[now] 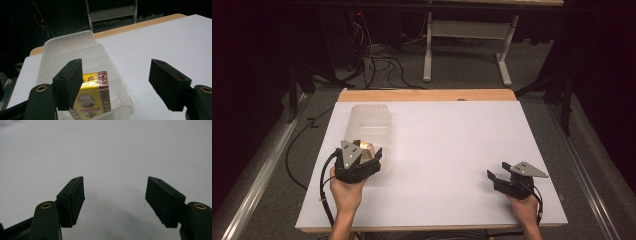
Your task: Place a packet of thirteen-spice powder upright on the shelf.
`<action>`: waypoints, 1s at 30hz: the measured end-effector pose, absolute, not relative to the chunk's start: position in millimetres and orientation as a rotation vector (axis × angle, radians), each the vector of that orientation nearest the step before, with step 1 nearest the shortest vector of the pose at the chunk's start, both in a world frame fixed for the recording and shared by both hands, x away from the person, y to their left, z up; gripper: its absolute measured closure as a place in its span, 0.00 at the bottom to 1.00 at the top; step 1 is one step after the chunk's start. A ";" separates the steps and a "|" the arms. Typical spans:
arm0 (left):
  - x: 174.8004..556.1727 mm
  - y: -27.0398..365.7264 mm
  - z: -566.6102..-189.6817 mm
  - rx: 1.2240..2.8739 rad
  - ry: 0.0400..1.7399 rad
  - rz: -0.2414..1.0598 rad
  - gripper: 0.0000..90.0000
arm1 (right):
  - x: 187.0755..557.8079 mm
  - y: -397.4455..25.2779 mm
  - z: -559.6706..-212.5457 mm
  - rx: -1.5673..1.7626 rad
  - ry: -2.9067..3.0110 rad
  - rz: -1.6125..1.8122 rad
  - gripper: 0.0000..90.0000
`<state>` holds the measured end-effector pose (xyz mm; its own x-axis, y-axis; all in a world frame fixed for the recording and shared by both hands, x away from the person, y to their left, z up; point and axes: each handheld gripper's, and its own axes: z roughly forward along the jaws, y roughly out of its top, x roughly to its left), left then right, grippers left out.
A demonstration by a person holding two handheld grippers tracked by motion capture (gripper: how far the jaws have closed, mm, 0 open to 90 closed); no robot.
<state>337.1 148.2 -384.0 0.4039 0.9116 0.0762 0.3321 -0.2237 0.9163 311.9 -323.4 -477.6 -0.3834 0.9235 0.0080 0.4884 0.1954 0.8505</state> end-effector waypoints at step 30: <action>325.2 123.1 -387.5 1.796 0.983 0.777 0.31 | 311.8 -323.4 -477.6 1.312 1.957 1.097 0.35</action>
<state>325.2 123.1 -387.5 0.4827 0.8707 0.0946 0.2924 -0.2620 0.9197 311.8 -323.4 -477.6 -0.3837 0.9234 0.0068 0.4877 0.1964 0.8506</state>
